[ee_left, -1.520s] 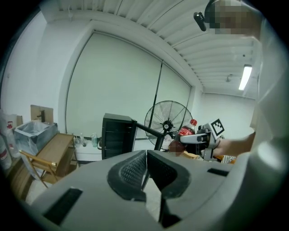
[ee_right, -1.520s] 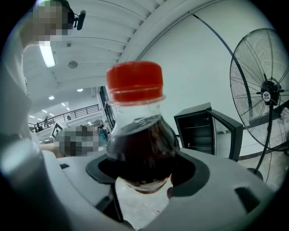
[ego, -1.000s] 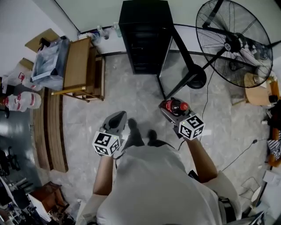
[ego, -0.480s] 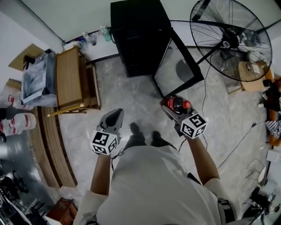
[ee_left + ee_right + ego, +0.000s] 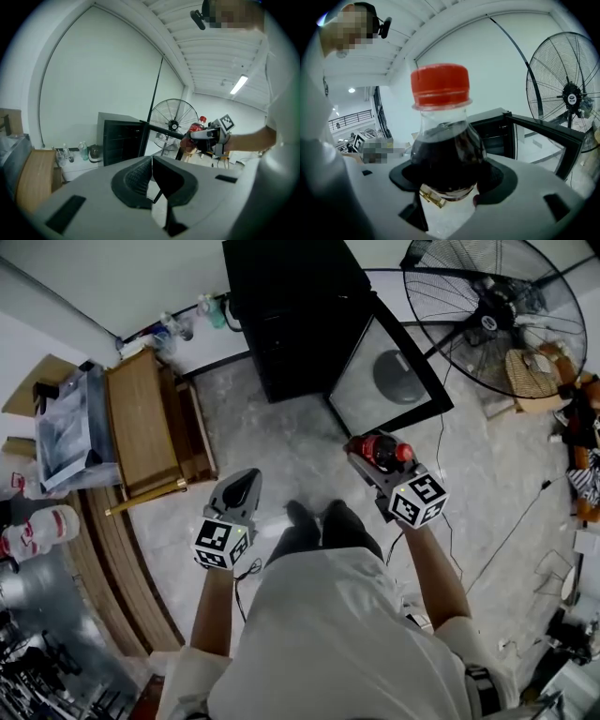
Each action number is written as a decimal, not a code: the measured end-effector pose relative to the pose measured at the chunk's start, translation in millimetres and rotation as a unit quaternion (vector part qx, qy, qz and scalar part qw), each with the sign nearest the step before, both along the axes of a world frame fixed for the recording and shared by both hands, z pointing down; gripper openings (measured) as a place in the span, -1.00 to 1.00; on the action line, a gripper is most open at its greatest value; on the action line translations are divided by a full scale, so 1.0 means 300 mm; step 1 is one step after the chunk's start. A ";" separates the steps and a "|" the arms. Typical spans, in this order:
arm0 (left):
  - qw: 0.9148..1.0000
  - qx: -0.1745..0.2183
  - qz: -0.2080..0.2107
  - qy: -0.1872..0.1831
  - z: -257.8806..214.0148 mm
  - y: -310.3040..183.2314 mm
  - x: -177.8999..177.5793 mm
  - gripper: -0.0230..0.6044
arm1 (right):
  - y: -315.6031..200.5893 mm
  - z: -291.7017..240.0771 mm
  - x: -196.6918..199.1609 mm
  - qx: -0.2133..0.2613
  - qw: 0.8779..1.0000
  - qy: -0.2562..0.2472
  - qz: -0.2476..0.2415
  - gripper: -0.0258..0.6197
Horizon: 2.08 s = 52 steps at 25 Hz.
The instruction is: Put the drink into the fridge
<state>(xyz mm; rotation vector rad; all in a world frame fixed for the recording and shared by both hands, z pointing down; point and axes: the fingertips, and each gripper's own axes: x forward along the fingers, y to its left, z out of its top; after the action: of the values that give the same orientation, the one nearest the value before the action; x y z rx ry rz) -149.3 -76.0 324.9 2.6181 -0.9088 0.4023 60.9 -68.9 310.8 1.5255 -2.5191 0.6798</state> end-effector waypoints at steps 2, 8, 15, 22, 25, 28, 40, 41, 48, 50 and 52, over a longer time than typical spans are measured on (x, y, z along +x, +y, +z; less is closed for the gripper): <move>1.000 -0.002 -0.001 0.004 0.007 -0.022 -0.007 -0.90 | -0.018 0.011 -0.009 -0.004 1.000 0.000 0.004 0.04; 1.000 -0.007 -0.001 0.009 0.034 -0.097 -0.011 -0.90 | -0.106 0.052 -0.025 -0.012 1.000 0.001 0.005 0.04; 1.000 -0.009 -0.012 0.005 0.068 -0.182 0.031 -0.90 | -0.228 0.084 0.003 -0.008 1.000 0.001 -0.009 0.04; 1.000 -0.007 -0.025 0.007 0.156 -0.355 0.081 -0.90 | -0.438 0.173 0.015 -0.002 0.999 0.013 -0.038 0.04; 1.000 -0.005 -0.024 0.010 0.209 -0.422 0.124 -0.90 | -0.518 0.228 0.023 -0.001 0.999 0.012 -0.050 0.04; 1.000 0.000 -0.023 0.013 0.266 -0.488 0.165 -0.90 | -0.593 0.296 0.031 0.000 0.998 0.012 -0.060 0.04; 0.999 0.022 -0.023 0.016 0.508 -0.704 0.256 -0.90 | -0.831 0.563 0.040 0.012 0.995 -0.001 -0.094 0.04; 0.999 0.025 -0.022 0.016 0.533 -0.720 0.263 -0.90 | -0.850 0.588 0.041 0.014 0.995 0.000 -0.097 0.04; 0.998 0.046 -0.023 0.022 0.731 -0.833 0.289 -0.90 | -0.985 0.767 0.045 0.033 0.994 0.004 -0.106 0.04; 0.998 0.055 -0.023 0.025 0.781 -0.862 0.297 -0.90 | -1.014 0.830 0.054 0.038 0.994 0.004 -0.106 0.04; 0.997 0.063 -0.025 0.025 0.827 -0.897 0.305 -0.90 | -1.040 0.897 0.059 0.041 0.993 0.004 -0.107 0.04</move>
<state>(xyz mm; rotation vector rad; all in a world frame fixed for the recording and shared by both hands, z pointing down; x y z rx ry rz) -57.7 -345.0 573.0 2.6983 -1.0113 0.2751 78.5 -380.9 580.0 1.2525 -2.6834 0.5446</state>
